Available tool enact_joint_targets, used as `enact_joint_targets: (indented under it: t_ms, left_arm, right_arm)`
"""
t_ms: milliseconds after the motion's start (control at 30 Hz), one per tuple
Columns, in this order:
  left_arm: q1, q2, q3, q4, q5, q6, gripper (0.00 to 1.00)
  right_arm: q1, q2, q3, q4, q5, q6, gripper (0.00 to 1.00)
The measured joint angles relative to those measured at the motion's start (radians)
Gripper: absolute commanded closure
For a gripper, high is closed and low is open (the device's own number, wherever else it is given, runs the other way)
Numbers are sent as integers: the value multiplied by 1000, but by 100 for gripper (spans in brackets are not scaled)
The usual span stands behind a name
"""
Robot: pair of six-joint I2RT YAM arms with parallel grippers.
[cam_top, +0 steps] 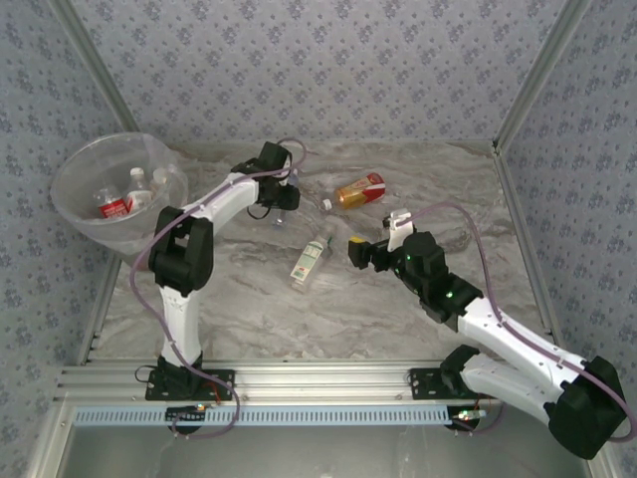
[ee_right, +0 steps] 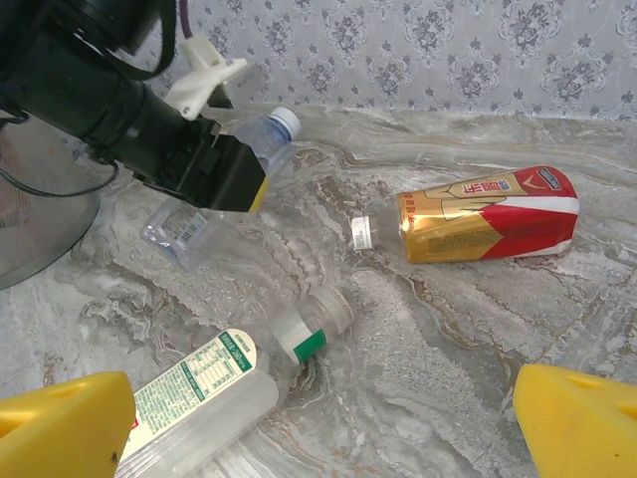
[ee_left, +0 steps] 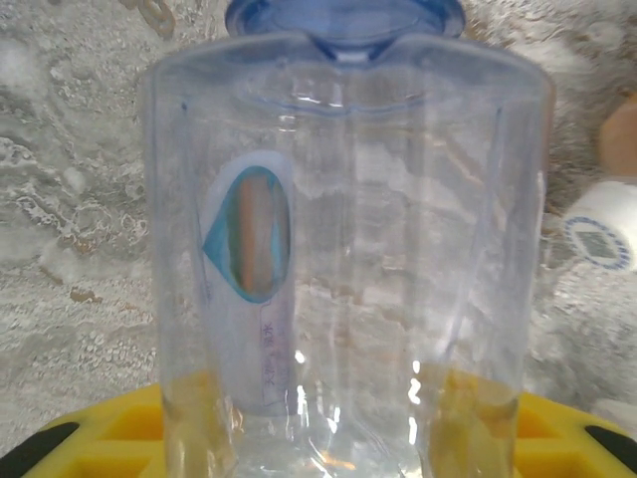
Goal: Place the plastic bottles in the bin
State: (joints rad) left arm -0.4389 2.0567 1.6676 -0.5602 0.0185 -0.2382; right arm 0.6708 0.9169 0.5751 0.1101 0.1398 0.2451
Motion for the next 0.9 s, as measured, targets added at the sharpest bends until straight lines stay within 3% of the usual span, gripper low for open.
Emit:
enact_joint_targets:
  t_ms: [500,900]
  left_arm:
    - [-9,-223,-70,40,79,-53,56]
    - [-4,-416,-161,76,141,-97,56]
  right_arm:
    - [26,87,33,24,-36,-8,0]
    - [85,188,53,147,25,20,0]
